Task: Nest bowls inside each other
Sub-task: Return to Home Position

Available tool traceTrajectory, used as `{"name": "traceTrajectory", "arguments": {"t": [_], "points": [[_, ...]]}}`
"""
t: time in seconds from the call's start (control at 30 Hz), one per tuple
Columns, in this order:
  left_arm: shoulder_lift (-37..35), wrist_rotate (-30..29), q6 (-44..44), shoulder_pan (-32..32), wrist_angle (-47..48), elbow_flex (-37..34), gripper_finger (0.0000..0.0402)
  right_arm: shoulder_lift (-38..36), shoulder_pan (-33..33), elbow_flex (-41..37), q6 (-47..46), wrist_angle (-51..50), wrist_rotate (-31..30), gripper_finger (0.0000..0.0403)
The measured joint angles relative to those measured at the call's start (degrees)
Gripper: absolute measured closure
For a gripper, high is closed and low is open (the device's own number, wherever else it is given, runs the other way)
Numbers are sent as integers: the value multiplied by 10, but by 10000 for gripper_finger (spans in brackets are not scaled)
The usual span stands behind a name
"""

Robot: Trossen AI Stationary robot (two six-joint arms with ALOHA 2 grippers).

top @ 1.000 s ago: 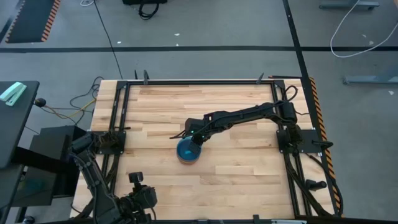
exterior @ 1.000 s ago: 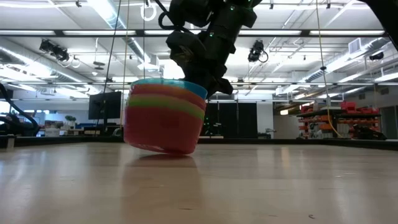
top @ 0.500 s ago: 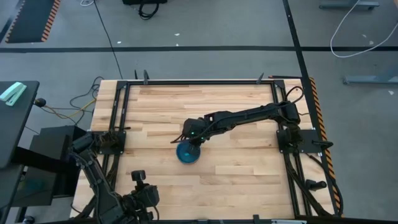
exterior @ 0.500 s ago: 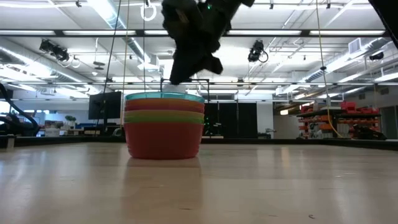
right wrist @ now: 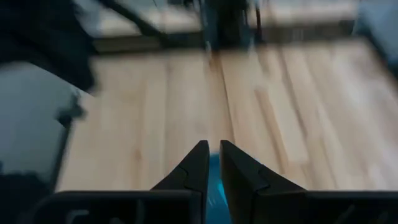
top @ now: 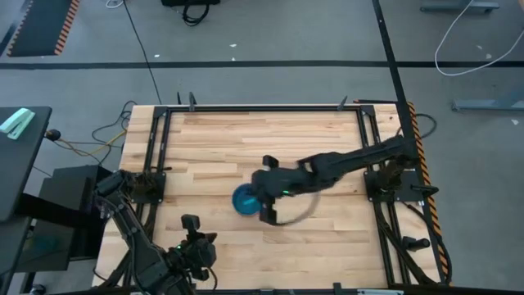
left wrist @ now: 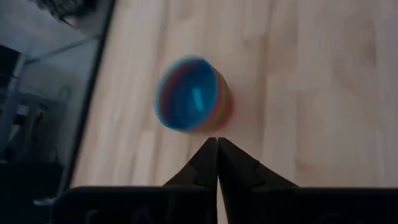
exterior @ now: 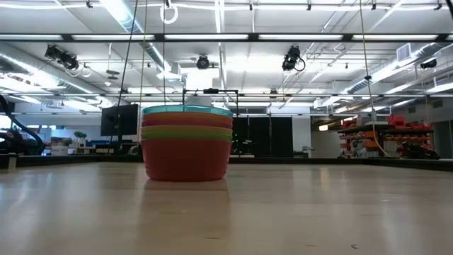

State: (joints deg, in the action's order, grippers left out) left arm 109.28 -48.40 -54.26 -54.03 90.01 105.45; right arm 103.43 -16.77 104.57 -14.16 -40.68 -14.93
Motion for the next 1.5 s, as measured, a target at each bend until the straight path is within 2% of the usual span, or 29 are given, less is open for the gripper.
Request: {"name": "traceTrajectory", "arguments": {"t": [0.27, 0.53, 0.83, 1.07, 1.33, 1.5], "points": [[-83, -135, 10, -3, 1, 0, 380, -87, -119, 0, 67, 67, -80, 355], [-168, -233, 29, -9, 0, 0, 385, -123, -218, 0, 142, 101, -109, 355], [-212, -271, 52, -9, 0, 0, 385, -151, -293, 0, 162, 81, -116, 355], [-234, -273, 56, -9, 0, 0, 376, -166, -340, 0, 95, 25, -203, 355], [-265, -307, 60, -9, 0, -1, 391, -166, -392, -18, 89, 54, -258, 355], [-313, -339, 22, -9, 0, -83, 388, -172, -413, -50, 96, 97, -275, 355]]}}
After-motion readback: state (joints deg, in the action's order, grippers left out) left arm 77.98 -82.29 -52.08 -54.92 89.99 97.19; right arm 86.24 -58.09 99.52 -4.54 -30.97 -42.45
